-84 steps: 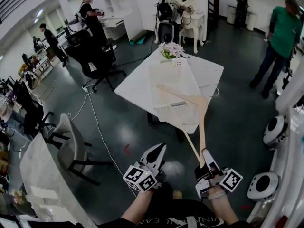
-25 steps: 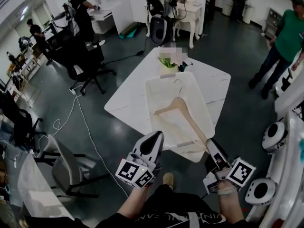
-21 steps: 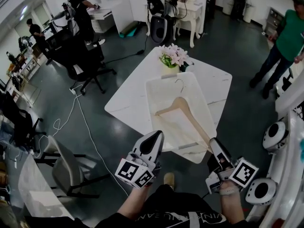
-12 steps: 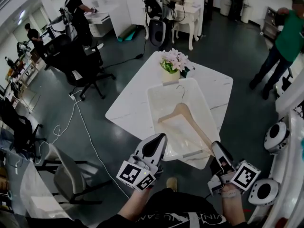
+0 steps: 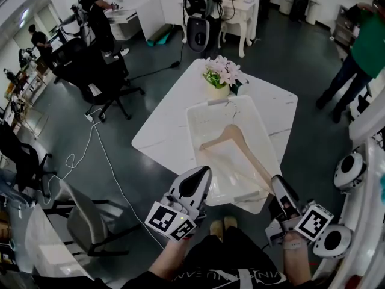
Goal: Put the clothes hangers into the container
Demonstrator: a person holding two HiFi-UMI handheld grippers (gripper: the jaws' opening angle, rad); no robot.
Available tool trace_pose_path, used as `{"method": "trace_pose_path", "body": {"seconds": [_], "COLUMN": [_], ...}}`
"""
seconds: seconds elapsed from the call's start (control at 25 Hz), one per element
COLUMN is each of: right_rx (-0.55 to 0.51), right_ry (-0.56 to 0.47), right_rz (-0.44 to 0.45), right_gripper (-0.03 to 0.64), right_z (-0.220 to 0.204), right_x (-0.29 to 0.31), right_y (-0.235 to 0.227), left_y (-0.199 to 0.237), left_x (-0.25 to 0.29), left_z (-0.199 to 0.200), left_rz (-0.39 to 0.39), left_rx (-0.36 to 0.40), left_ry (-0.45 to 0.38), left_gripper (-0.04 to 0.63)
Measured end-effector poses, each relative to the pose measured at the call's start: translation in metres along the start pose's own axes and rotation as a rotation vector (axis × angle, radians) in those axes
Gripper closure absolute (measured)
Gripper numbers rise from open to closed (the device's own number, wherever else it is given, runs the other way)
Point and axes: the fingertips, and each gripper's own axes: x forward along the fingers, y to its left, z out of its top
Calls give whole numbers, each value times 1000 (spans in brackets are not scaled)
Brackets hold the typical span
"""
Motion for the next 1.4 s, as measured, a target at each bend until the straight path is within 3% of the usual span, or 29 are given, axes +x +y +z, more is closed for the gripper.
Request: {"method": "trace_pose_path", "body": {"seconds": [1.4], "right_rx": [-195], "right_ry": [160], "right_rz": [-52], "right_gripper": [548], "right_z": [3], "right_x": [30], "right_y": [-30], "left_y": [-10], "left_x": [31], "left_z": [-11], "left_rz": [1], "left_rx": [30], "left_ry": [85], "left_gripper": [584]}}
